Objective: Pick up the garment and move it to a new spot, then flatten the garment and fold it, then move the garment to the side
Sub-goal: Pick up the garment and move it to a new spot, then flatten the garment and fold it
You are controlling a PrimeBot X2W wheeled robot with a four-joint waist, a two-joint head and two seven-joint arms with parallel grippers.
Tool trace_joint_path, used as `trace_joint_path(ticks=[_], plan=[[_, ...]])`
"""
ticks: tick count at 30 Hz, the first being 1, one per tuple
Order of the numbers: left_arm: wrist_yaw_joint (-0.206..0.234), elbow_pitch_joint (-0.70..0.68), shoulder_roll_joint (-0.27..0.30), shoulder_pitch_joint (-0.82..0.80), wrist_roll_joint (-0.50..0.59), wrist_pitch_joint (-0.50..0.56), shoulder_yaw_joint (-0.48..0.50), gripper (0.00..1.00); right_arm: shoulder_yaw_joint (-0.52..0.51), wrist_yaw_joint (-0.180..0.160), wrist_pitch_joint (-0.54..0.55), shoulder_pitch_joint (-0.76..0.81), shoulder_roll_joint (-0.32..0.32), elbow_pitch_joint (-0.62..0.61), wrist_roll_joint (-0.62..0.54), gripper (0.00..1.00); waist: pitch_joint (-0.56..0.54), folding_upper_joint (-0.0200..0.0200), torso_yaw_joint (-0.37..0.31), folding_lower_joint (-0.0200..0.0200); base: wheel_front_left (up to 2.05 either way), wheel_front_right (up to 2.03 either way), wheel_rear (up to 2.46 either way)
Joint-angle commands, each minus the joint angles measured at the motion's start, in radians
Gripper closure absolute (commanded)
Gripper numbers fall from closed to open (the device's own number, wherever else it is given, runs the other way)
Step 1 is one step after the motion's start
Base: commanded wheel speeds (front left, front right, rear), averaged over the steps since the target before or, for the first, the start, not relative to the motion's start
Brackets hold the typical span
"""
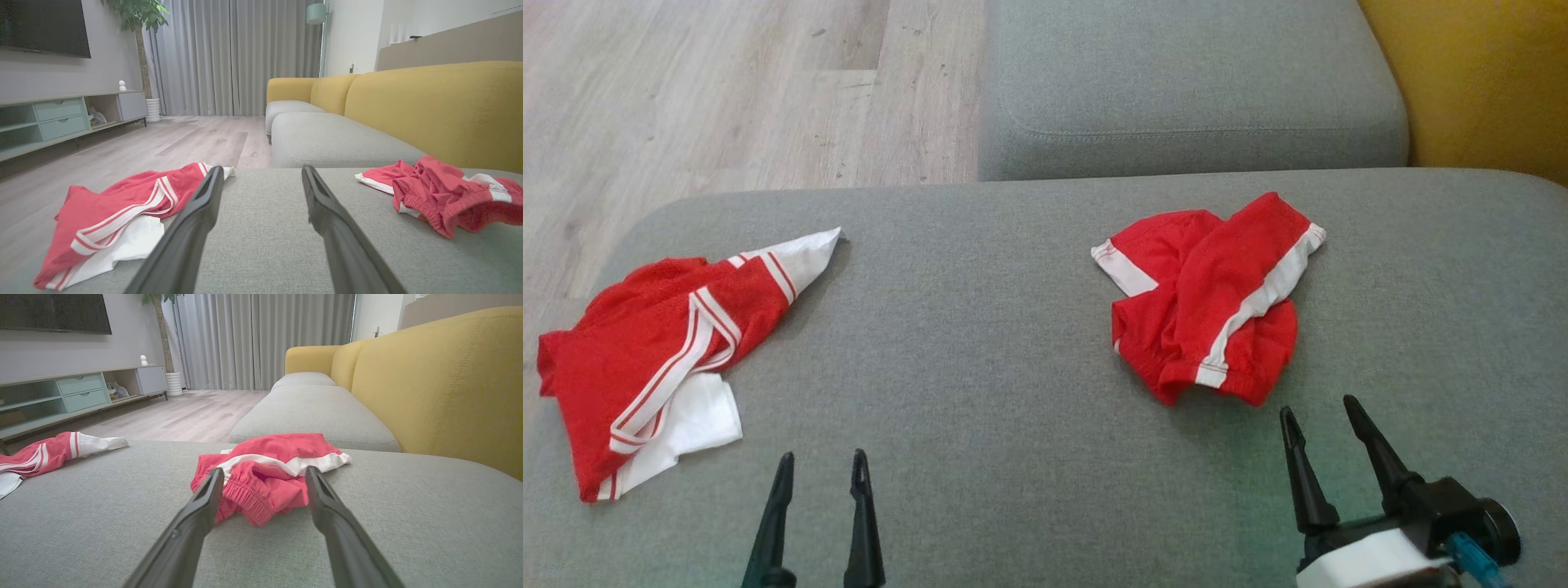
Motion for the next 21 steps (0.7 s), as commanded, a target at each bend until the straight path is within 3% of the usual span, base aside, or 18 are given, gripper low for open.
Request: trace_joint_path(ticks=[1, 21], plan=[[-0.006, -0.034, -0.015, -0.04, 0.026, -0.008, 0.038, 0.0, 0.021, -0.001, 0.0, -0.024, -0.005, -0.04, 0.007, 0.0, 0.001, -0.0001, 0.0, 0.0, 0.0, 0.0, 0.0], [-0.026, -0.005, -0.021, -0.046, 0.064, -0.008, 0.045, 0.0, 0.03, -0.001, 0.0, -0.033, -0.005, -0.038, 0.014, 0.0, 0.005, -0.0001, -0.011, 0.0, 0.0, 0.0, 0.0]])
